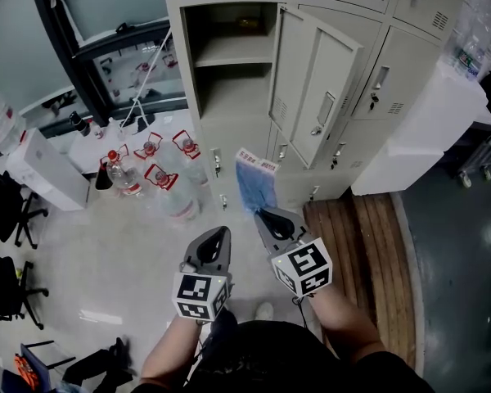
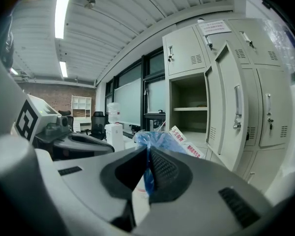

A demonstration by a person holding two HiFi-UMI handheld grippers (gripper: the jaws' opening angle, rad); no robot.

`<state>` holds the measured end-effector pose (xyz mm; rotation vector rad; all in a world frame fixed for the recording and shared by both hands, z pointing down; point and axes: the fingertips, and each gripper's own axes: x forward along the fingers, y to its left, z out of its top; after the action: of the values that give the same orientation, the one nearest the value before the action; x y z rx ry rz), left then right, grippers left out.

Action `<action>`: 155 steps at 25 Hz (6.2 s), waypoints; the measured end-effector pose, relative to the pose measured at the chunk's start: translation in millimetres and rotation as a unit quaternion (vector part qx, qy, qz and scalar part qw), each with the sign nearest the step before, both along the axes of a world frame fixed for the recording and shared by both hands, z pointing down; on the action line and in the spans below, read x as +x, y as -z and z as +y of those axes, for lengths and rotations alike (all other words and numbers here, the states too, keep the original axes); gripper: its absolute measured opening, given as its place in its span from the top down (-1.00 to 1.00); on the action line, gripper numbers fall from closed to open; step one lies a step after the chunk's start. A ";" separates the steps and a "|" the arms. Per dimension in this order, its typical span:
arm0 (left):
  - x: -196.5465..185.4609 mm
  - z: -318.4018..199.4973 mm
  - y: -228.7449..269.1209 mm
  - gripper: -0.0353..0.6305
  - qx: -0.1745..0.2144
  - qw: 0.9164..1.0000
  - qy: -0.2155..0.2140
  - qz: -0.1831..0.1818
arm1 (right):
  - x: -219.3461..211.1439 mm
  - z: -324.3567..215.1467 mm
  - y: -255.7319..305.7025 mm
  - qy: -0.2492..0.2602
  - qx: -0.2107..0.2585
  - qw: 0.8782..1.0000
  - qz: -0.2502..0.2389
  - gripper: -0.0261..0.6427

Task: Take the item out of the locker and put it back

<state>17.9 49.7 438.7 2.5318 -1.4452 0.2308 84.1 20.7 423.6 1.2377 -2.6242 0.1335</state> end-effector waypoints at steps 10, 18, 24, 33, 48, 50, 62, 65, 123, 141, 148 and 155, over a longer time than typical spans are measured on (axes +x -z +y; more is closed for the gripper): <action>-42.6 -49.2 3.9 0.88 -0.002 1.000 -0.021 0.001 | -42.7 -48.8 8.3 -0.014 -0.001 1.000 0.008 0.87; -78.7 -93.2 2.2 0.88 -0.004 0.999 -0.039 0.001 | -77.4 -95.3 11.8 -0.030 0.004 0.999 0.016 0.87; -103.9 -127.5 3.7 0.88 0.001 0.998 -0.058 0.000 | -100.2 -130.5 12.6 -0.048 0.014 0.998 0.022 0.87; -118.9 -163.5 10.4 0.88 0.015 0.995 -0.098 -0.008 | -118.8 -167.3 17.7 -0.074 0.027 0.996 0.038 0.87; -109.5 -207.6 11.9 0.88 0.016 0.995 -0.098 -0.006 | -110.8 -231.6 19.3 -0.066 0.036 0.995 0.069 0.87; -104.5 -219.1 12.8 0.88 0.016 0.996 -0.092 -0.007 | -106.1 -246.7 18.3 -0.060 0.035 0.995 0.070 0.87; -69.5 -285.7 11.0 0.88 0.014 0.998 -0.061 -0.011 | -77.6 -340.1 0.6 -0.032 0.034 0.994 0.096 0.87; -62.6 -301.3 5.8 0.88 0.011 0.998 -0.053 -0.010 | -73.4 -360.4 -7.1 -0.025 0.032 0.994 0.098 0.87; -49.0 -362.9 -23.8 0.88 -0.016 0.999 -0.028 -0.017 | -75.5 -455.0 -93.8 0.019 -0.022 0.983 0.182 0.50; -74.5 -272.5 -4.4 0.88 -0.004 0.998 -0.055 -0.008 | -72.3 -343.5 -31.8 -0.071 -0.022 0.996 0.047 0.92; -92.5 -232.7 -2.6 0.88 -0.004 0.998 -0.069 -0.006 | -88.6 -286.7 -22.6 -0.083 -0.020 0.996 0.037 0.92; -110.2 -193.4 -9.4 0.88 -0.008 0.996 -0.085 -0.010 | -98.9 -234.8 -25.7 -0.104 -0.023 0.994 0.026 0.92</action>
<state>-92.3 -143.7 448.1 2.6480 -1.2297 0.2951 -14.8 -214.0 449.3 1.4751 -2.4285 0.1936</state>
